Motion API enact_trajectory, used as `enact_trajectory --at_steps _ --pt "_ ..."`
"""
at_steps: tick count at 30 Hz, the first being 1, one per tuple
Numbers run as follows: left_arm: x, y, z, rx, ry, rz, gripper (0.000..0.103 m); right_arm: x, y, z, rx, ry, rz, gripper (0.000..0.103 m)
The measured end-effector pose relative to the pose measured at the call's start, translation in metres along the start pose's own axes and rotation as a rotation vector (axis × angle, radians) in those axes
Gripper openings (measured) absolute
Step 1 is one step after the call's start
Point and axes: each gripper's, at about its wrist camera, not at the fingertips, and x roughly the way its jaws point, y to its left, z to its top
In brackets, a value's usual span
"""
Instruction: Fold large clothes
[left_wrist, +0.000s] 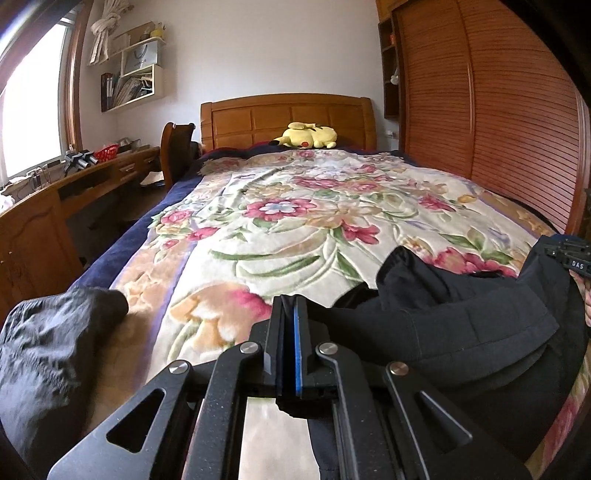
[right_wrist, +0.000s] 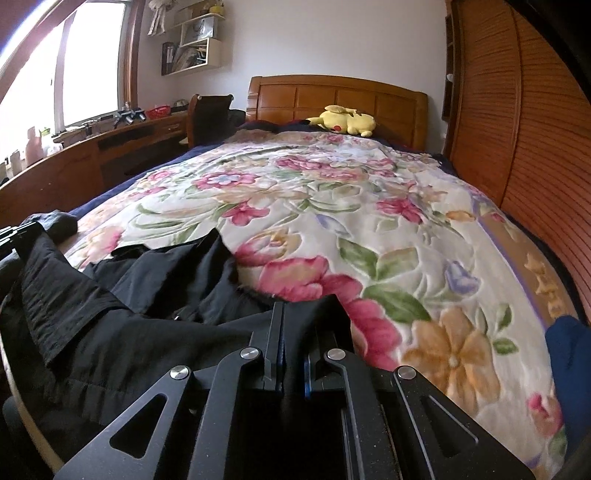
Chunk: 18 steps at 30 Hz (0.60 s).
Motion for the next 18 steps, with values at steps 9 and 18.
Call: enact_trajectory --at_steps 9,18 --pt "0.041 -0.001 0.046 0.016 0.010 0.019 0.004 0.051 -0.014 0.049 0.038 0.024 -0.039 0.005" --pt "0.093 -0.003 0.044 0.024 0.124 0.023 0.007 0.106 -0.015 0.063 0.056 0.085 -0.152 0.045"
